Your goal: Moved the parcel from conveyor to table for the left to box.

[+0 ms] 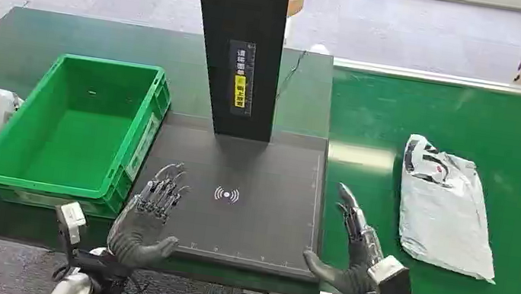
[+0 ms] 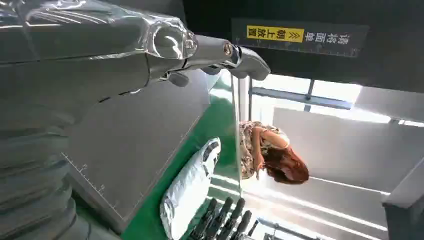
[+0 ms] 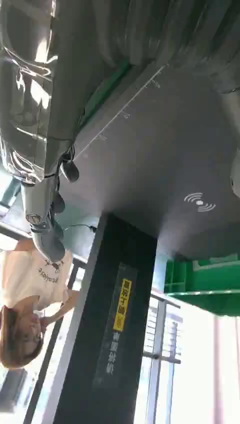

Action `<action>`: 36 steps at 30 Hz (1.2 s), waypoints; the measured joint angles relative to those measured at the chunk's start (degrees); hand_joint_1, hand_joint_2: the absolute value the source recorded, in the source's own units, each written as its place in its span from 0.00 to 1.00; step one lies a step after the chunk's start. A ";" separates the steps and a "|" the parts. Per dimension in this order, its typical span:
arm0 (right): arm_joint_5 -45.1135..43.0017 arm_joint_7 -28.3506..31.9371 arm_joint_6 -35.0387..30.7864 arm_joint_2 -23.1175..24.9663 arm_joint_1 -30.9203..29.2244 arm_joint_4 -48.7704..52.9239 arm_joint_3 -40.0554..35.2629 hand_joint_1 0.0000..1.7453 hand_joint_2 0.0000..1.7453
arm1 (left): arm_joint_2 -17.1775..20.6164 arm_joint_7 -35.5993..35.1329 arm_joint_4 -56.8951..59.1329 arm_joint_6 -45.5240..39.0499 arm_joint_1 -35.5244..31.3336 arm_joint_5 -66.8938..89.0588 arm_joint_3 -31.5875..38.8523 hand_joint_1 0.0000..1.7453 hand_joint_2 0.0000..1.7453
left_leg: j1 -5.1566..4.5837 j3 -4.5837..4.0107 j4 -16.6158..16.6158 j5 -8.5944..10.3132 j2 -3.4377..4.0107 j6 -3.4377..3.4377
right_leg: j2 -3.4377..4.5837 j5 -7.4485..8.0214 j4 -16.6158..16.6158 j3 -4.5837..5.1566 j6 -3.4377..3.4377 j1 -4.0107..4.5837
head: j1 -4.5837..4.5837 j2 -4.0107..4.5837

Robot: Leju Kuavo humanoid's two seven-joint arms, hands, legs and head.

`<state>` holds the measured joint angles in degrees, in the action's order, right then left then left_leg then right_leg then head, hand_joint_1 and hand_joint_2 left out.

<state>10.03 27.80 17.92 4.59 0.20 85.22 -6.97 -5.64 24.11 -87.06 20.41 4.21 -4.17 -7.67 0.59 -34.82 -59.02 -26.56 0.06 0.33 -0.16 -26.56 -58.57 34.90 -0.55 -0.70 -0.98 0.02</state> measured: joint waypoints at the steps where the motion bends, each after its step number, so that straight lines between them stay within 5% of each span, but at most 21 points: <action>1: 0.66 -0.39 -0.22 -0.09 -0.36 -0.17 0.13 0.00 1.00 | 0.00 0.20 0.00 0.00 0.00 0.04 0.00 0.00 1.00 | 0.00 0.00 0.00 0.00 0.00 0.00 | 0.00 0.00 0.00 0.00 0.00 0.00 | 0.00 0.00; 7: 5.16 -2.56 -3.10 -1.88 -4.79 -2.12 1.92 0.00 1.00 | 0.07 0.77 0.00 0.22 0.03 0.26 0.00 0.00 1.00 | -0.02 -0.01 0.00 0.01 0.00 0.00 | 0.00 0.02 0.00 -0.01 0.00 0.00 | 0.00 0.00; 19: 12.67 -7.20 -9.42 -7.70 -25.69 -20.14 8.33 0.00 1.00 | 0.02 0.81 0.00 0.66 -0.45 0.48 0.02 0.00 1.00 | -0.04 0.01 -0.07 0.06 0.01 -0.05 | 0.01 0.10 -0.01 -0.02 0.03 -0.01 | 0.00 0.00; 28: 23.71 -19.20 -15.19 -11.89 -39.43 -41.25 8.48 0.00 1.00 | -0.46 -1.51 -0.07 0.04 -0.76 0.81 1.22 0.00 1.00 | -0.04 0.00 -0.08 0.06 -0.01 -0.04 | 0.00 0.10 -0.01 -0.01 0.04 -0.01 | 0.00 0.00; 36: 29.23 -28.60 -17.57 -13.95 -43.69 -52.70 7.83 0.00 1.00 | -0.81 -2.21 -1.12 -0.18 -0.69 0.81 2.40 0.00 1.00 | -0.04 0.00 -0.08 0.06 -0.04 -0.05 | -0.02 0.09 -0.01 -0.01 0.04 -0.01 | 0.00 0.00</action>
<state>39.26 -0.79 0.35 -9.36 -43.50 32.52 0.85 -6.45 21.90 -88.17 20.24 3.52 -3.37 -5.27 0.56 -34.82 -59.10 -26.51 0.02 0.28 -0.18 -26.47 -58.58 34.89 -0.51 -0.71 -0.98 0.02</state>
